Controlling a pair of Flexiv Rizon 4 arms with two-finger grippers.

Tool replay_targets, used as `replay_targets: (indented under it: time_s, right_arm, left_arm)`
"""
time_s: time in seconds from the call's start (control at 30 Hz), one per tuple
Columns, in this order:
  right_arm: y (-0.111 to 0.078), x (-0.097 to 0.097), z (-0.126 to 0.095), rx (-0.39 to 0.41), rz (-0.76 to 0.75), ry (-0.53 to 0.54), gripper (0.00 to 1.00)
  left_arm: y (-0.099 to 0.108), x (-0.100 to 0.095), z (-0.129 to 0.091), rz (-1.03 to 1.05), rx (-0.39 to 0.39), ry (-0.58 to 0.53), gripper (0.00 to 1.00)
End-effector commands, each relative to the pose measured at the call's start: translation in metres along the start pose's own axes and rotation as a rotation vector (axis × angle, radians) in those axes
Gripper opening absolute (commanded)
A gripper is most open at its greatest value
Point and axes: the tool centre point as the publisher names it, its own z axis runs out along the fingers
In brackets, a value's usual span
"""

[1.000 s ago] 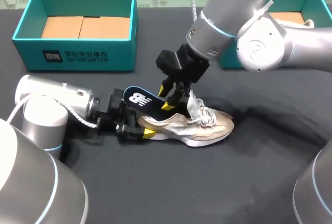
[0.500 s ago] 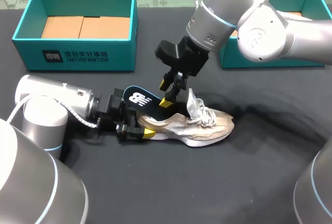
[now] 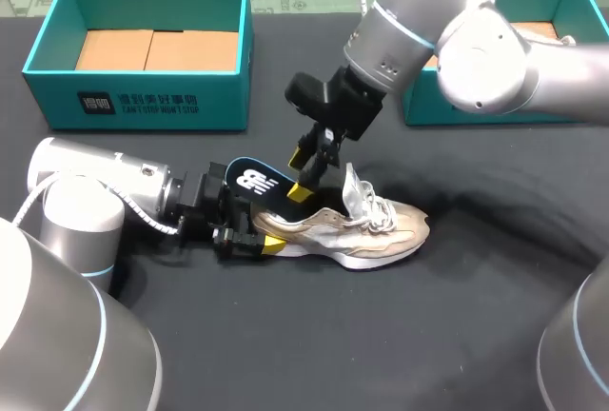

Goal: Take the shoe out of the shoebox, open the shoe tongue, remove and reinsert the insole, then place the shoe into the shoebox

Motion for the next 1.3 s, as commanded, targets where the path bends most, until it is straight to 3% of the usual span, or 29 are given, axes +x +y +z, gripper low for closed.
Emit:
replay_targets:
  time_s: [0.03,0.3,0.33,0.37,0.73,1.0,1.3]
  right_arm:
    - [0.001,-0.006,0.000,-0.010,0.013,0.048,1.00]
    - [0.002,-0.005,0.003,-0.020,0.010,0.067,0.99]
    - [0.002,-0.006,0.003,-0.019,0.011,0.067,0.89]
    - [0.002,-0.006,0.004,-0.020,0.011,0.069,0.85]
    - [0.006,-0.012,0.016,-0.026,0.030,0.111,0.76]
    - [0.007,-0.012,0.028,-0.047,0.033,0.145,0.50]
    - [0.002,-0.004,0.036,-0.078,0.051,0.159,0.41]
  left_arm:
    - [0.002,-0.001,0.001,-0.001,-0.002,0.000,0.00]
    - [0.002,-0.001,0.001,-0.001,-0.002,0.000,0.00]
    - [0.002,-0.001,0.001,-0.001,-0.002,0.000,0.00]
    - [0.002,-0.001,0.001,-0.001,-0.002,0.000,0.00]
    - [0.002,-0.001,0.001,-0.001,-0.002,0.000,0.00]
    - [0.002,-0.001,0.001,-0.001,-0.002,0.000,0.00]
    - [0.002,-0.001,0.001,-0.001,-0.002,0.000,0.00]
